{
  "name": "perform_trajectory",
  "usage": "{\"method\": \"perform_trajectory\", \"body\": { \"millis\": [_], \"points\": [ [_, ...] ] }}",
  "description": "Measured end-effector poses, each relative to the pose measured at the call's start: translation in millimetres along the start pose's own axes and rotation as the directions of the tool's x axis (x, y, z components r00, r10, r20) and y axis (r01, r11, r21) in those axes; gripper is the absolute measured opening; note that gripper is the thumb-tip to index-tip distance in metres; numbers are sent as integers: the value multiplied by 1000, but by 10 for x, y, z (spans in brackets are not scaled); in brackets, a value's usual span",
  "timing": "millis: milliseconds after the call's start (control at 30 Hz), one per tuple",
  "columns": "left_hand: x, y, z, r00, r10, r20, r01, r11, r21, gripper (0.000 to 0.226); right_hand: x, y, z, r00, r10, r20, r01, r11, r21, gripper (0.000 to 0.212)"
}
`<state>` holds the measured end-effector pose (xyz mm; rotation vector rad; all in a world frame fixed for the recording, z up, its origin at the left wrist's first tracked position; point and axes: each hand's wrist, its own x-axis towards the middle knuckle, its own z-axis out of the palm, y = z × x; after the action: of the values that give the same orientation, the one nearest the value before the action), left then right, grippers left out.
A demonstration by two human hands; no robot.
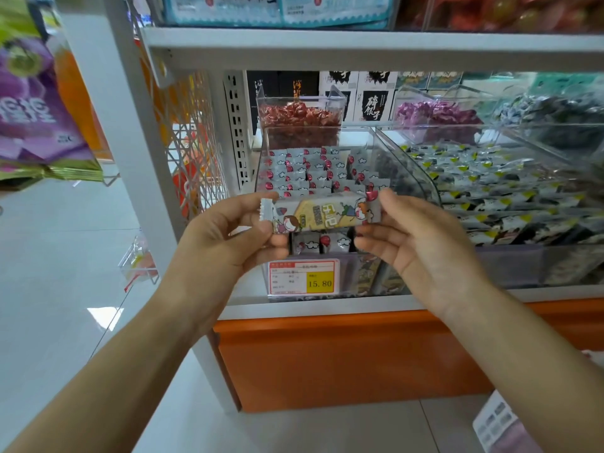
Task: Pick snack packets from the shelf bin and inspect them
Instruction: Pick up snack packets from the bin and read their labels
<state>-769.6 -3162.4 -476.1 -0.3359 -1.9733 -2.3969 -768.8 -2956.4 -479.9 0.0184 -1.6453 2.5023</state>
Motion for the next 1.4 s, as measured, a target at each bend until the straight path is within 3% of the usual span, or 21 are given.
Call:
{"method": "perform_trajectory", "body": {
  "millis": [67,133,200,300,400,533,800,900,1100,1233,1400],
  "points": [
    [7,9,-11,1000,-4,10,4,1000,-14,33,-13,13,-5,995,-96,26,99,988,-123,13],
    [12,26,-4,999,-40,26,42,997,-63,25,-15,24,-8,982,-186,39,190,956,-226,2],
    [1,30,3,1000,-13,5,13,1000,3,18,-13,26,-3,971,-233,57,240,934,-266,14],
    [-25,32,23,998,60,-25,-55,984,171,31,-15,26,21,971,-212,110,235,934,-270,20],
    [-46,32,40,997,76,-8,-73,975,209,35,-24,44,34,983,-153,104,172,965,-199,15],
    [-67,28,57,988,136,72,-152,940,305,32,-28,60,33,979,-180,98,202,931,-303,4],
    [-96,16,53,963,181,198,-244,900,362,42,9,11,17,973,-178,147,217,920,-326,19],
    [-116,6,83,958,184,218,-267,847,460,44,4,19,15,963,-233,136,269,882,-386,17],
    [-119,10,142,978,193,75,-201,803,561,26,-29,40,59,892,-381,242,450,698,-557,10],
    [-86,50,96,989,147,36,-145,860,490,7,-49,37,68,872,-384,304,489,651,-580,12],
    [-70,45,70,987,160,-10,-136,872,471,19,-81,40,101,859,-352,372,511,623,-592,8]
  ]
}}
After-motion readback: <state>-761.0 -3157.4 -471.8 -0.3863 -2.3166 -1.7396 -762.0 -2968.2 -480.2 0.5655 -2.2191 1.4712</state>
